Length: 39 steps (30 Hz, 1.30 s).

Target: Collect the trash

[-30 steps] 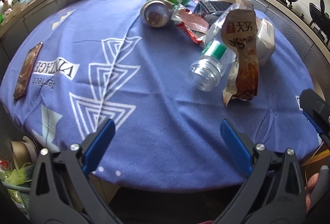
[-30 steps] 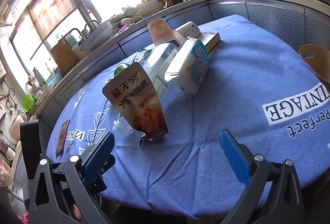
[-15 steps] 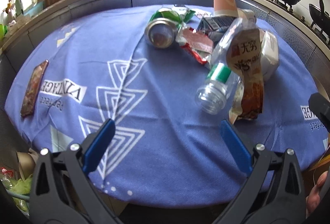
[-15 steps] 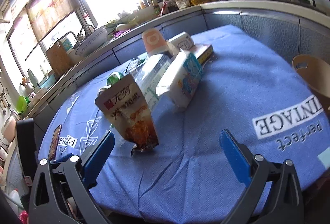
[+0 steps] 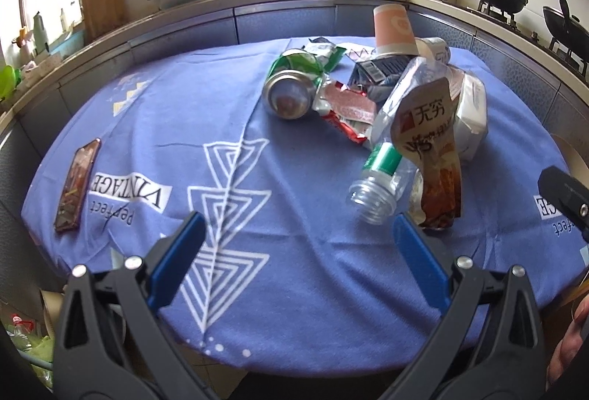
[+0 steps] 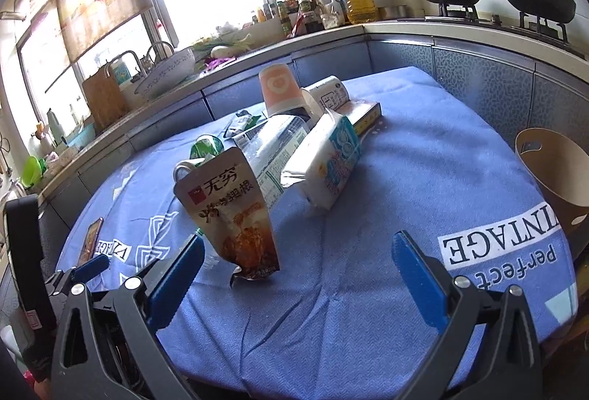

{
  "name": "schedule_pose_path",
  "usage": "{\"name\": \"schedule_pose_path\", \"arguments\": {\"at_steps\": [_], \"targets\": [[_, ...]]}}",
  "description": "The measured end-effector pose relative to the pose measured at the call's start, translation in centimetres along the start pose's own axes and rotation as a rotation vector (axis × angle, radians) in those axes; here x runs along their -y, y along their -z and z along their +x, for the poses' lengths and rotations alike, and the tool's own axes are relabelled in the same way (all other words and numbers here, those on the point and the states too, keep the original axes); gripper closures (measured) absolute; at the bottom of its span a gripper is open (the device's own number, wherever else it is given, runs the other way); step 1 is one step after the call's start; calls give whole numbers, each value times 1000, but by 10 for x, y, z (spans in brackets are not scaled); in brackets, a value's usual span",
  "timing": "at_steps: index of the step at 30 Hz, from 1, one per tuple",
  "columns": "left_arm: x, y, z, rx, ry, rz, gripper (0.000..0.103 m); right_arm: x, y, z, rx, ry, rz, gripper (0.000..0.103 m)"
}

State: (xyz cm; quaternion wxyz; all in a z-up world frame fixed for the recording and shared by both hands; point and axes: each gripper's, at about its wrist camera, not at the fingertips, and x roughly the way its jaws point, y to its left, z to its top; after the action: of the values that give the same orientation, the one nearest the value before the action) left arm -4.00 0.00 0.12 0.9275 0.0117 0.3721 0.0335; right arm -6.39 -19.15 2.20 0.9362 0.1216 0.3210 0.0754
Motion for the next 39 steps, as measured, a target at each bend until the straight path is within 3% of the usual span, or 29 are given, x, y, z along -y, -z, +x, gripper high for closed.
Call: {"name": "schedule_pose_path", "arguments": {"at_steps": [7,14,22,34,39], "targets": [[-5,-16,-4,23,18,-29,5,-9,-15,-6,30,-20,-13,4],[7,-10,6,-36,44,11,5,-7,-1,5,-23,-28,36,4],[5,-4,20,-109,55,-6,5,-2,-1,7,-24,-13,46,4],[2,-1,25,-131,53,-10,5,-4,0,9,-31,-20,36,5],[1,0,27,-145,50,-10,5,-6,1,11,-41,-29,25,10]]}}
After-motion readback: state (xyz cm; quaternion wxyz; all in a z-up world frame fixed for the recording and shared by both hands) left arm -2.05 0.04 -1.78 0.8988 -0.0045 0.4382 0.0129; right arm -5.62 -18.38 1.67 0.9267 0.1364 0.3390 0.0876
